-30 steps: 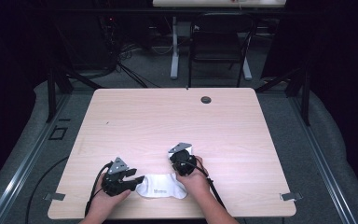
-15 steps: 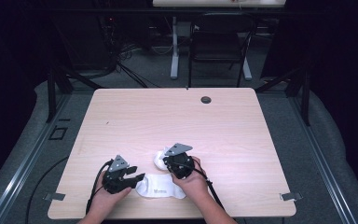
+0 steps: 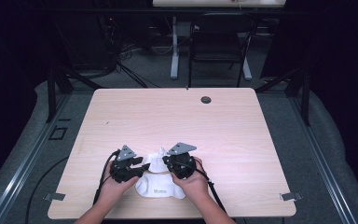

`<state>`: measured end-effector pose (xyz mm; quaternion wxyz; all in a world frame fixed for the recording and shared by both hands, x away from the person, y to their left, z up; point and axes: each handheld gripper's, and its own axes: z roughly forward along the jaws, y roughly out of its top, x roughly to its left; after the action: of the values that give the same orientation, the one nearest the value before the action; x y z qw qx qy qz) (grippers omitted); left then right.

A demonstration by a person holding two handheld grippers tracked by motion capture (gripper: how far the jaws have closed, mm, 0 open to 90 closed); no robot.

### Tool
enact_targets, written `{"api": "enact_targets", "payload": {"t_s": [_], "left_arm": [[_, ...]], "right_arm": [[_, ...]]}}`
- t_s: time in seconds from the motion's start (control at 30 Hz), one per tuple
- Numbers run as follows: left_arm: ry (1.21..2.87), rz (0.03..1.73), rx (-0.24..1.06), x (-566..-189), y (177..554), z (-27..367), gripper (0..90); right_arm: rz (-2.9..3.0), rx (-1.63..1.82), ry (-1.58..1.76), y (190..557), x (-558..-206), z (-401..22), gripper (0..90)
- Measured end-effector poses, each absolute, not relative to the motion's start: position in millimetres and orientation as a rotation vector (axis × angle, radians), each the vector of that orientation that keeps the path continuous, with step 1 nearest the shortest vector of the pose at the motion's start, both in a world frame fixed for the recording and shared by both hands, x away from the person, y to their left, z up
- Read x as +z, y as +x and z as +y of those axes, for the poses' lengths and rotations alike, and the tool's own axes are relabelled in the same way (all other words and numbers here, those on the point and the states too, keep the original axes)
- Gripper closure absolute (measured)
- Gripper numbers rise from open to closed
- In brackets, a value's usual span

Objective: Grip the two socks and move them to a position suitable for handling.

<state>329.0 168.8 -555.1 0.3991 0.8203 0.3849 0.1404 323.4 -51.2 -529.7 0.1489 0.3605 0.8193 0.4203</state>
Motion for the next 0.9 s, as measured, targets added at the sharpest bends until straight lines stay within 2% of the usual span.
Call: {"api": "enact_targets", "payload": {"t_s": [0.3, 0.67, 0.9], "left_arm": [[2.169, 0.998, 0.36, -572.9, 341.7, 155.8, 57.3], [2.131, 1.001, 0.335, -580.2, 344.2, 163.3, 55.7], [2.128, 1.001, 0.335, -580.4, 344.5, 163.9, 55.8]], "right_arm": [[2.321, 1.219, 1.065, 322.7, -529.0, -64.4, 89.6], [2.286, 1.187, 1.136, 324.0, -532.6, -91.1, 89.3], [2.276, 1.154, 1.216, 326.9, -546.7, -109.0, 89.2]]}}
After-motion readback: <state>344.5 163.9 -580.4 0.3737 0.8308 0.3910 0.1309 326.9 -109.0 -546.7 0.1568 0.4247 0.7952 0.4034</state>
